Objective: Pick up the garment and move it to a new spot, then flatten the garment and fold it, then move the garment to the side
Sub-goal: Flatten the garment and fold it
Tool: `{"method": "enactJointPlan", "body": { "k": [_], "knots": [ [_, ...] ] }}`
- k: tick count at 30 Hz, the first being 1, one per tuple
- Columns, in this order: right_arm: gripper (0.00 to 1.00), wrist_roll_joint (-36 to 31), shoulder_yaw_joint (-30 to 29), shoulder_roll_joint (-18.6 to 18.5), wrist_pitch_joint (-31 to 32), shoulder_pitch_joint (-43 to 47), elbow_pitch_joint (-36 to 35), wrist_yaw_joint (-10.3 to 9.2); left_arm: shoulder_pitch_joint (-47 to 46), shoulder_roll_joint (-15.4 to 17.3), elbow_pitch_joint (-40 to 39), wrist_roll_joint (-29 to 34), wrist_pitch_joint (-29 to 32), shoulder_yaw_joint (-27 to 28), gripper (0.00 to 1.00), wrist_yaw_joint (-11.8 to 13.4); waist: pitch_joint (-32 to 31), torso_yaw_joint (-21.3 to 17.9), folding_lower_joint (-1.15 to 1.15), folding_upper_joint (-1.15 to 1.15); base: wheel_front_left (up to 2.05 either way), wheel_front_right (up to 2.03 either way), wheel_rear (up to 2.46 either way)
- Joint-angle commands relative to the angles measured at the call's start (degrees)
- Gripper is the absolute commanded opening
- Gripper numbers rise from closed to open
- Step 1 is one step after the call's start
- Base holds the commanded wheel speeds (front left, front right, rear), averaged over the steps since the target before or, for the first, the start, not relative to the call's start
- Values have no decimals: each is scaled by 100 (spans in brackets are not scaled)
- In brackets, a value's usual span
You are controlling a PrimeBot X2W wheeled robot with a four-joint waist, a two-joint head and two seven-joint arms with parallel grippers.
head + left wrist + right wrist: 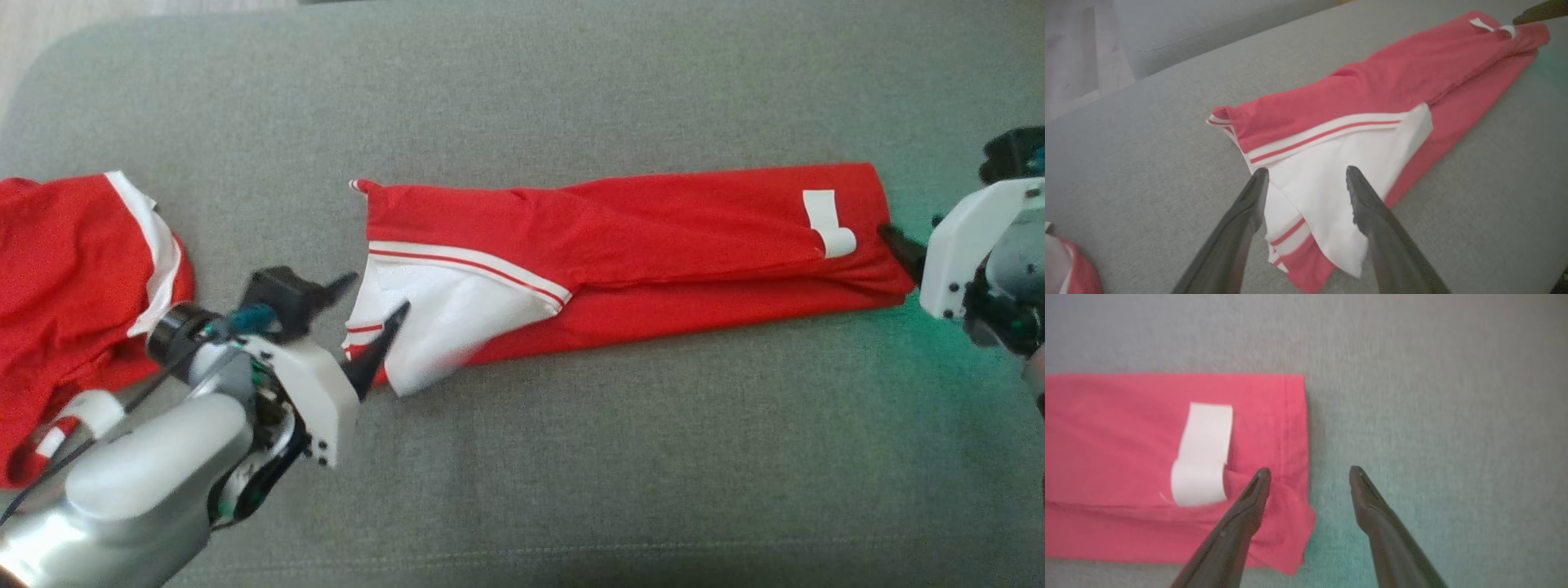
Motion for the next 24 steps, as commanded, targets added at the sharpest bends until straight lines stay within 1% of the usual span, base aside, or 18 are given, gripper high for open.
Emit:
{"method": "enactJointPlan", "body": {
  "k": [1,5,8,10,12,15,17,19,21,24],
  "knots": [
    [100,22,-34,-85,-137,-33,-202,19,-154,139,-48,-58,-121,378,100,74,-46,4,0,0,0,0,0],
    [100,-14,-342,72,-958,-70,-436,19,-67,33,79,-323,-649,906,100,388,-193,1,0,0,0,0,0],
    [100,-85,-566,270,-1628,-12,-635,19,31,-88,121,-404,-873,1465,100,673,-313,3,0,0,0,0,0],
    [100,-366,-563,365,-2085,52,-777,19,153,-214,-11,-305,-910,2099,100,899,-382,-20,0,0,0,0,0],
    [100,-634,-636,500,-2562,120,-874,19,418,-417,-312,59,-914,2945,100,1108,-425,-31,0,0,0,0,0],
    [100,-1067,-789,756,-3274,304,-1024,19,1064,-841,-715,690,-916,4009,100,1220,-505,-26,0,0,0,0,0],
    [100,-1332,-966,979,-3670,492,-1110,19,1524,-1122,-871,1094,-916,4498,100,1158,-550,-24,0,0,0,0,0],
    [100,-1629,-1189,1223,-3930,712,-1198,19,1938,-1375,-891,1429,-917,4796,100,1019,-591,-26,0,0,0,0,0],
    [100,-1943,-1505,1483,-4086,955,-1325,19,2263,-1575,-824,1781,-917,4953,100,874,-623,-20,0,0,0,0,0],
    [100,-2448,-1974,1911,-4180,1385,-1566,19,2644,-1905,-721,2150,-917,5149,100,618,-665,-13,0,0,0,0,0]
  ]
}}
